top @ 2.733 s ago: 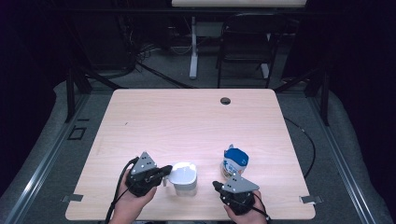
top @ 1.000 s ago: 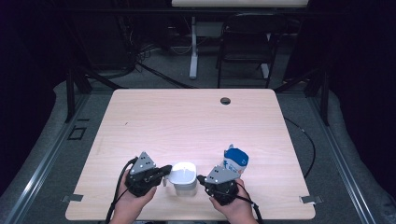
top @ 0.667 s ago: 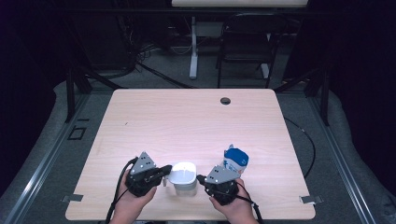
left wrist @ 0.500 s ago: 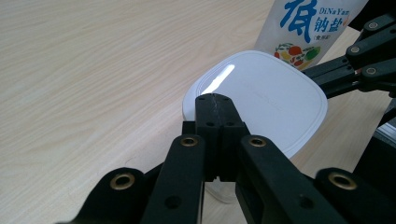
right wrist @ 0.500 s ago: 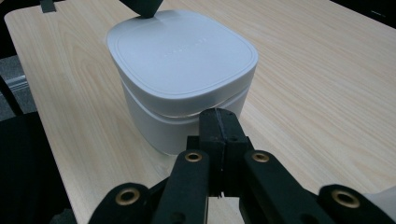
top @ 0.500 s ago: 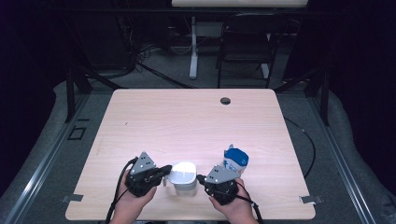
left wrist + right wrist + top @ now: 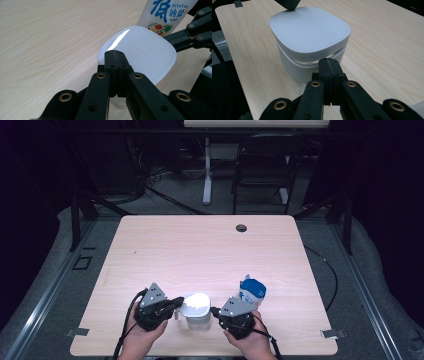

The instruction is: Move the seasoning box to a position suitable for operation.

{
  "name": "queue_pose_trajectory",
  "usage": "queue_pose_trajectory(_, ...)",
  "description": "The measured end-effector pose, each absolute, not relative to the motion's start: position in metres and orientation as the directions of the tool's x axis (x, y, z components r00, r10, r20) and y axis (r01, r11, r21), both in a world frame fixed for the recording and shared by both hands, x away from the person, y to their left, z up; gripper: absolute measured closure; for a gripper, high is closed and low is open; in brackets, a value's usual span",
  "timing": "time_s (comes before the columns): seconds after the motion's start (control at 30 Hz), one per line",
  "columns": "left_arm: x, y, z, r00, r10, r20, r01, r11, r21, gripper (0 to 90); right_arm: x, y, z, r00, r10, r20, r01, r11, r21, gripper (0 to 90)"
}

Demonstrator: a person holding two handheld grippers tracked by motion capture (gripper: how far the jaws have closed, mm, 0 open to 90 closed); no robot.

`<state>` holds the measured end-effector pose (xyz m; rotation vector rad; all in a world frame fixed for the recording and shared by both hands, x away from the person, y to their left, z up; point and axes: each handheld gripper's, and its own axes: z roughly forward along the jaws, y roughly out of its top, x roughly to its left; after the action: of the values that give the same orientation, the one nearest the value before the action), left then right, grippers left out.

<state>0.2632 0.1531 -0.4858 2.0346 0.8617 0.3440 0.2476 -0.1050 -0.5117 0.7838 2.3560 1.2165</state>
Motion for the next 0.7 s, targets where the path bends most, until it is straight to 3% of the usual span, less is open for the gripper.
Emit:
queue_pose_trajectory(0.47, 0.2630, 0.1543, -0.4857, 0.715, 0.693, -0.085, 0.456, -0.372, 0.809, 89.8, 0.2474, -0.1017, -0.5061, -0.778, 0.624, -0.076, 0.294, 0.469, 0.833, 90.0)
queue_pose_trajectory(0.7, 0.2607, 0.1586, -0.4849, 0.711, 0.698, -0.087, 0.453, -0.360, 0.816, 85.0, 0.2472, -0.1005, -0.5029, -0.783, 0.617, -0.081, 0.288, 0.475, 0.831, 90.0)
